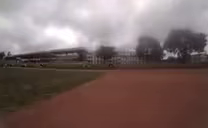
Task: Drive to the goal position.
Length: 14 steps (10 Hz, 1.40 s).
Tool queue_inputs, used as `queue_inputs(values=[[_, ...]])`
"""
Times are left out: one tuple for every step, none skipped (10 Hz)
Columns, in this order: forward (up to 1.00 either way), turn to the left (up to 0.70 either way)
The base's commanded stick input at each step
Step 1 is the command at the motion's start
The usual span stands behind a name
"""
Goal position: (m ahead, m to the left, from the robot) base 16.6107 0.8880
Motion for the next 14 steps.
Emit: queue_inputs(values=[[0.7, 0.0], [0.7, 0.0], [0.7, 0.0], [0.7, 0.0], [0.7, 0.0], [0.7, 0.0], [0.7, 0.0], [0.7, 0.0], [0.7, 0.0], [0.7, 0.0], [0.7, 0.0], [0.7, 0.0], [0.7, 0.0], [0.7, 0.0]])
